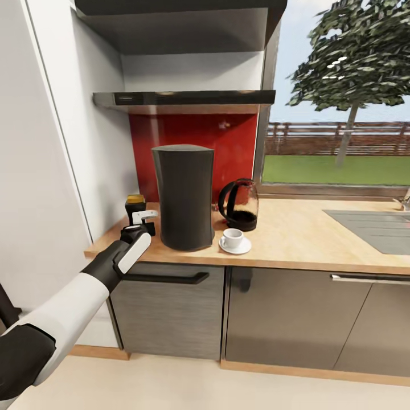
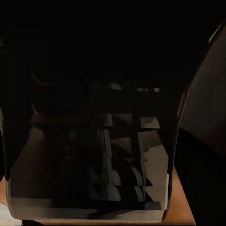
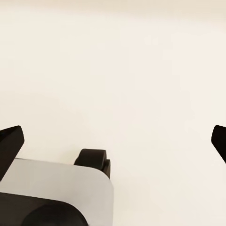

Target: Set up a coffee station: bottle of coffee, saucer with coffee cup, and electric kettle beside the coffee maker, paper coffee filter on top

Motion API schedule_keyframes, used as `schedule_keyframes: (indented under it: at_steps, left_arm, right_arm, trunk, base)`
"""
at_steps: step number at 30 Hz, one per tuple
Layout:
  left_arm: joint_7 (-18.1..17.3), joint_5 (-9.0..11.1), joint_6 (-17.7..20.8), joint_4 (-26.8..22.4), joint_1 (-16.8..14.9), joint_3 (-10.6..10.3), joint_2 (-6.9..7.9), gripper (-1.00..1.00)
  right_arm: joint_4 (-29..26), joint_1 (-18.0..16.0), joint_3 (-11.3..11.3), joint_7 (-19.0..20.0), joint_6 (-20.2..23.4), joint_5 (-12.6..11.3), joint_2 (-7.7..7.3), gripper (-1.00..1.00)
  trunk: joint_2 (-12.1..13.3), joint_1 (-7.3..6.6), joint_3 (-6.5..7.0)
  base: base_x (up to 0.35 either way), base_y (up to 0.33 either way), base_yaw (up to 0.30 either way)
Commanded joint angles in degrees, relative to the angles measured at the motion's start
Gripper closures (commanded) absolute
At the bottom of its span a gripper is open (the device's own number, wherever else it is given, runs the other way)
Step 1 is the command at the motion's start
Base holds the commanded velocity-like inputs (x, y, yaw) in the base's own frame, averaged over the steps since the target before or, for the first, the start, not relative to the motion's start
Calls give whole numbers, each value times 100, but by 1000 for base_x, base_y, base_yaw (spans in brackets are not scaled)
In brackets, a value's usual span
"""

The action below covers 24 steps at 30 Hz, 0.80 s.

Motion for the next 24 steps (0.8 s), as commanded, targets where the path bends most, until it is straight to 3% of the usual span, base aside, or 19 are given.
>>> schedule_keyframes:
  at_steps: [1,10,15,22,24]
  left_arm:
    - [48,27,15,-10,-3,-30,8,100]
    - [48,18,13,5,33,-30,8,100]
    - [4,18,-331,212,60,-30,0,100]
    - [-100,11,-380,239,69,-30,-7,100]
    - [-103,11,-385,239,69,-113,-11,100]
  right_arm:
    - [-5,-3,-47,30,-18,43,4,-100]
    - [-5,-4,-44,30,-18,43,6,-100]
    - [-5,-3,-44,30,-18,43,6,-100]
    - [-5,-4,-44,30,-18,43,7,-100]
    - [-5,-4,-44,30,-18,43,8,-100]
  trunk:
    - [-45,22,-25]
    - [-406,220,-186]
    - [-406,220,-186]
    - [-406,220,-186]
    - [-406,220,-186]
  base:
    - [0,0,0]
    - [0,0,0]
    - [0,0,0]
    - [0,0,0]
    - [0,0,0]
